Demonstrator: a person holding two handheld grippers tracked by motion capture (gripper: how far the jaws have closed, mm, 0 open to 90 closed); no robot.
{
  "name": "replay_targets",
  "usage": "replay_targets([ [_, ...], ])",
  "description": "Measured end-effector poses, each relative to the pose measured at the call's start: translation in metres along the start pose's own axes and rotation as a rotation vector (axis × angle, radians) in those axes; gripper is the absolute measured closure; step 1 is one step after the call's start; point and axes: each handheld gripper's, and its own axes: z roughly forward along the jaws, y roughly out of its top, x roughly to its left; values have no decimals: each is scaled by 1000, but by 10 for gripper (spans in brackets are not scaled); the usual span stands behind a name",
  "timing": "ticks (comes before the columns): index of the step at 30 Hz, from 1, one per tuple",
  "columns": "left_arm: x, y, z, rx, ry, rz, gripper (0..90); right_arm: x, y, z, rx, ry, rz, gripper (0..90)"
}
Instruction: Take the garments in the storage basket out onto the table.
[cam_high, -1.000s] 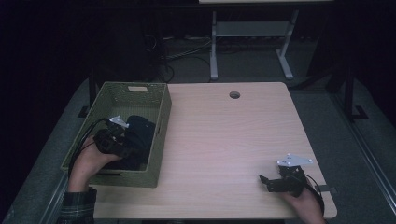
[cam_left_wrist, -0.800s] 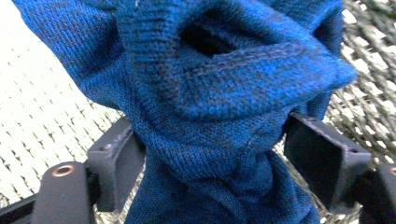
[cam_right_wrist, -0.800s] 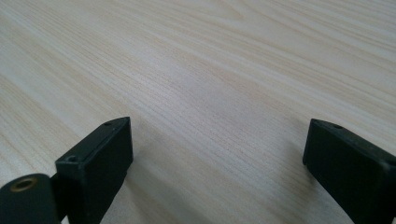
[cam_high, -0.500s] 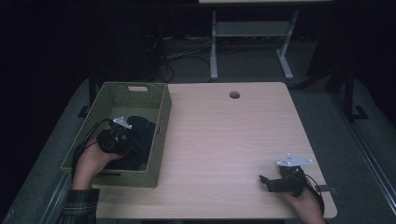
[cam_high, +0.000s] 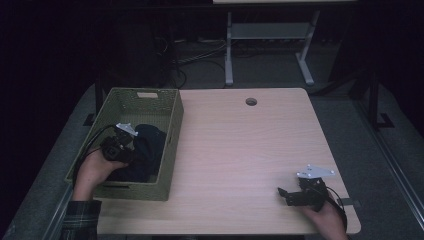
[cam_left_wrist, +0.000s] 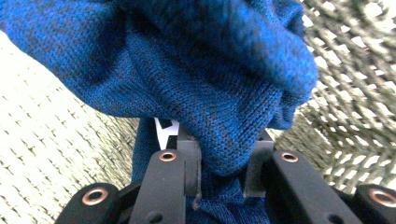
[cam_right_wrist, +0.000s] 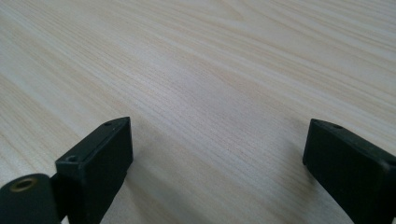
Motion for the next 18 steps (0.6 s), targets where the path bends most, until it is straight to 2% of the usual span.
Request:
replay_targets([
  [10,-1,10,-33,-42,8,18,739,0,0,0,1,0,1,80],
  [18,-2,18,-56,-42,24,31,741,0,0,0,0,-1,0,80],
])
